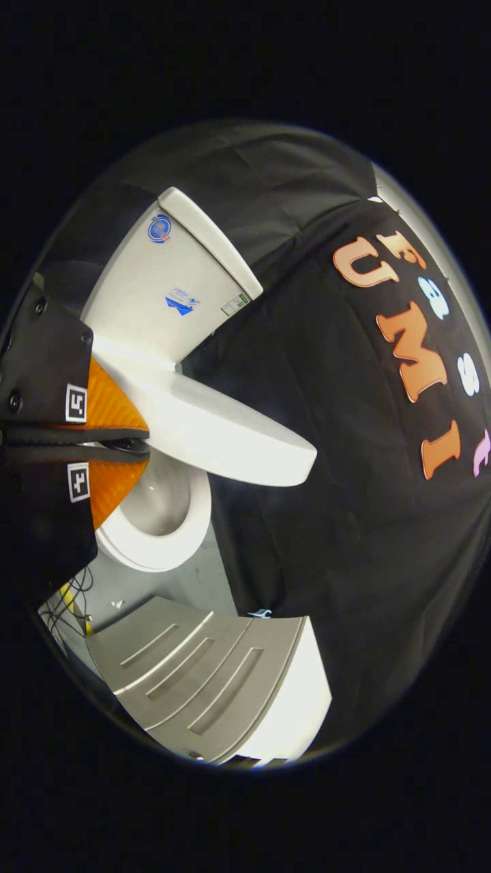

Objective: Open the toilet lid.

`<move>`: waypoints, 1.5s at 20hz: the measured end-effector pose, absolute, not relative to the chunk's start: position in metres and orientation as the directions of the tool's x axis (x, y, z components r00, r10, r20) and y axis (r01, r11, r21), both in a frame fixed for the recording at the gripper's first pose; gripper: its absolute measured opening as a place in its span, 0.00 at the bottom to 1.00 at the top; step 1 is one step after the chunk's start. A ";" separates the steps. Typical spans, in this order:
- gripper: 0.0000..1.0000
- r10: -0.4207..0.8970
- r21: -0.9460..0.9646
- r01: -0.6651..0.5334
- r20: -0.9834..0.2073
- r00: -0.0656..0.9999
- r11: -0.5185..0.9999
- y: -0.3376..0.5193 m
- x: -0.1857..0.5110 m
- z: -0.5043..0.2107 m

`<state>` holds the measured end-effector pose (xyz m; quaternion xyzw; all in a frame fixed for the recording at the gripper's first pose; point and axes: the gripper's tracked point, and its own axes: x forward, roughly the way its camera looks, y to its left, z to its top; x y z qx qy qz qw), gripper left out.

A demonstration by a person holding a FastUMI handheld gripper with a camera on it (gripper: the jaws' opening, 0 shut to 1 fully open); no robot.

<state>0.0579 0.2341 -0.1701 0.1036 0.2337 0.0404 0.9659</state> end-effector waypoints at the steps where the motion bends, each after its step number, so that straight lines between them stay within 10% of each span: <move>1: 0.08 0.119 0.191 -0.037 -0.439 0.890 0.981 0.240 0.058 -0.165; 30: 0.08 0.057 -0.175 -0.108 -0.273 0.960 0.979 0.421 0.054 -0.087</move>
